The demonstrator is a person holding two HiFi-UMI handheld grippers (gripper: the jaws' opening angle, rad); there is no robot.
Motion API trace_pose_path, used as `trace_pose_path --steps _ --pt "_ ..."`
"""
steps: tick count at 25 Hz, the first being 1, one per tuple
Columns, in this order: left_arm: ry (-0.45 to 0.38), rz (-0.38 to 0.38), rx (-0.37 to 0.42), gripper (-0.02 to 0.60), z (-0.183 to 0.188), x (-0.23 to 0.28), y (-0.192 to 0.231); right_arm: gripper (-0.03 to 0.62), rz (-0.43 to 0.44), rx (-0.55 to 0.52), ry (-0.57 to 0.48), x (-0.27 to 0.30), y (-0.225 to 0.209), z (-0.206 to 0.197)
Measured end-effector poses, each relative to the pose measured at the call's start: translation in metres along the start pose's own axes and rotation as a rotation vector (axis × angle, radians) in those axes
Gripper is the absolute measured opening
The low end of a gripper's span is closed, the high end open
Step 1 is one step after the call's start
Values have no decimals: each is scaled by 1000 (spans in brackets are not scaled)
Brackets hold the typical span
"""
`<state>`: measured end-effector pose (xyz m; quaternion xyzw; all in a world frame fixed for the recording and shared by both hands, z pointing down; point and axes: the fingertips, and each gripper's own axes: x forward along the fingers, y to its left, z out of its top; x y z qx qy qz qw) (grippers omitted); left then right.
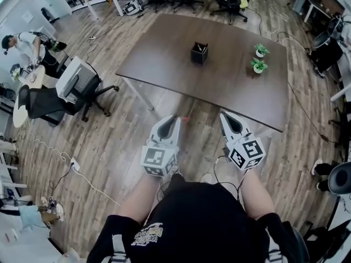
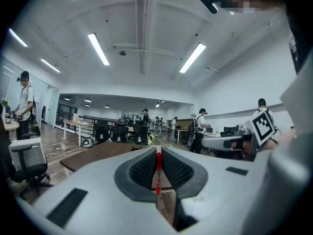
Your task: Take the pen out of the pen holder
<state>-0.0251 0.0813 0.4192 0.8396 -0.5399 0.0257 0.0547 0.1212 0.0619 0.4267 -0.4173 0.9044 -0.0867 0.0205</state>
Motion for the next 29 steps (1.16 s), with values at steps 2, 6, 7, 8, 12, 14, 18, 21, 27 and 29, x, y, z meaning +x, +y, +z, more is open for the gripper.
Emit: trace_pose_path --steps 2,6,7,8,12,14,18,21,27,29 --pt "-1 6 -6 28 -3 -2 -5 5 7 -4 6 -5 0 -3" --pt "-1 -1 -8 28 -9 -1 -22 5 5 -6 14 -20 -7 -8" --pt "-1 -3 -8 28 -10 -1 -26 3 4 -7 16 -23 -9 -8" --pt "-1 -5 -7 28 -11 -1 -28 5 4 -9 18 -25 -9 -8" --pt "-9 -3 -4 28 -11 2 -32 5 -2 -10 18 -31 -14 -8" --pt "-10 -3 -5 28 -11 4 -35 5 -3 -10 17 -34 -18 -8" --pt "-6 -3 -8 28 -11 7 -41 5 -2 -5 11 -37 -23 -7" --pt "-6 -1 -6 28 -9 9 -42 5 2 -4 9 -37 -23 -6" --pt "-11 2 -6 28 -5 10 -41 4 12 -1 5 -32 -23 -4" --pt "-11 2 -7 28 -3 11 -39 4 13 0 4 -30 -22 -2"
